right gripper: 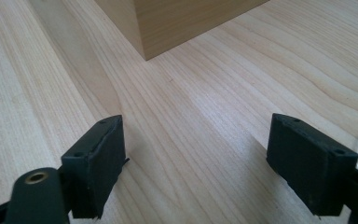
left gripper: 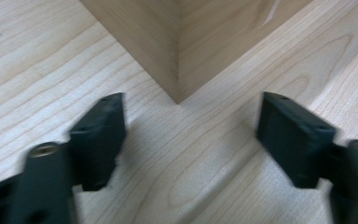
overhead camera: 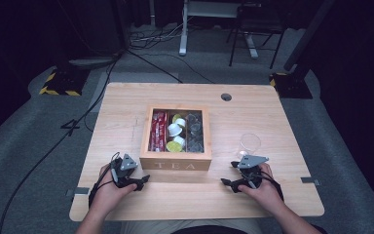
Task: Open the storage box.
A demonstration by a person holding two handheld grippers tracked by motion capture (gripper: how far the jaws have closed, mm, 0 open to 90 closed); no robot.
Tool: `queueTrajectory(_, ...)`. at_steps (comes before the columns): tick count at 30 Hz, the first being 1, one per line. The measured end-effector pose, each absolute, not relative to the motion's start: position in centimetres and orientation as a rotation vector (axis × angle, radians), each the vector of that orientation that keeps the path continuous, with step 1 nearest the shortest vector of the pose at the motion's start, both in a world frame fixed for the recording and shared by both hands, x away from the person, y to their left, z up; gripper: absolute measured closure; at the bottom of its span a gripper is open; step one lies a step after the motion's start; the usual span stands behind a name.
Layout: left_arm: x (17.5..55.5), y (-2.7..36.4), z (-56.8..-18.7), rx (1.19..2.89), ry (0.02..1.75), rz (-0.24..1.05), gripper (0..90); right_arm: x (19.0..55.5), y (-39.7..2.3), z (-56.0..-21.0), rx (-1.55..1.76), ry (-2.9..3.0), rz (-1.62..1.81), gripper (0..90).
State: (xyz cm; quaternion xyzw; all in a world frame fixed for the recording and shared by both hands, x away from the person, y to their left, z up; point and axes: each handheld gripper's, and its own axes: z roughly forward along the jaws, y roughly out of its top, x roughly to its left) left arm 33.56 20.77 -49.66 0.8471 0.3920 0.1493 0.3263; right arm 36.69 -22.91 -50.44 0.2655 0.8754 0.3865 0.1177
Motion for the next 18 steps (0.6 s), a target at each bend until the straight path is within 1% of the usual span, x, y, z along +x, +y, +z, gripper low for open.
queueTrajectory(2,33.4,20.8,-49.2,2.206,1.017,0.401,30.2,36.7,-22.9,-50.4,0.777,2.562,1.131,19.4)
queueTrajectory(4,33.3,20.9,-48.9,2.19,1.018,0.4,33.7,36.7,-22.9,-50.4,0.775,2.562,1.131,19.4)
queueTrajectory(5,33.3,21.0,-48.4,2.163,1.02,0.403,33.7,36.7,-22.9,-50.4,0.774,2.563,1.132,19.4)
queueTrajectory(8,33.0,21.4,-46.8,2.088,1.016,0.391,38.9,36.7,-22.9,-50.4,0.774,2.562,1.132,19.4)
queueTrajectory(11,32.9,21.7,-45.6,2.058,0.989,0.42,42.3,36.7,-22.9,-50.4,0.774,2.563,1.132,19.4)
queueTrajectory(16,32.9,21.9,-44.9,2.013,0.9,0.454,45.3,36.7,-22.9,-50.4,0.774,2.563,1.132,19.4)
queueTrajectory(18,33.1,21.9,-45.0,2.009,0.908,0.443,49.0,36.7,-22.9,-50.4,0.774,2.562,1.132,19.4)
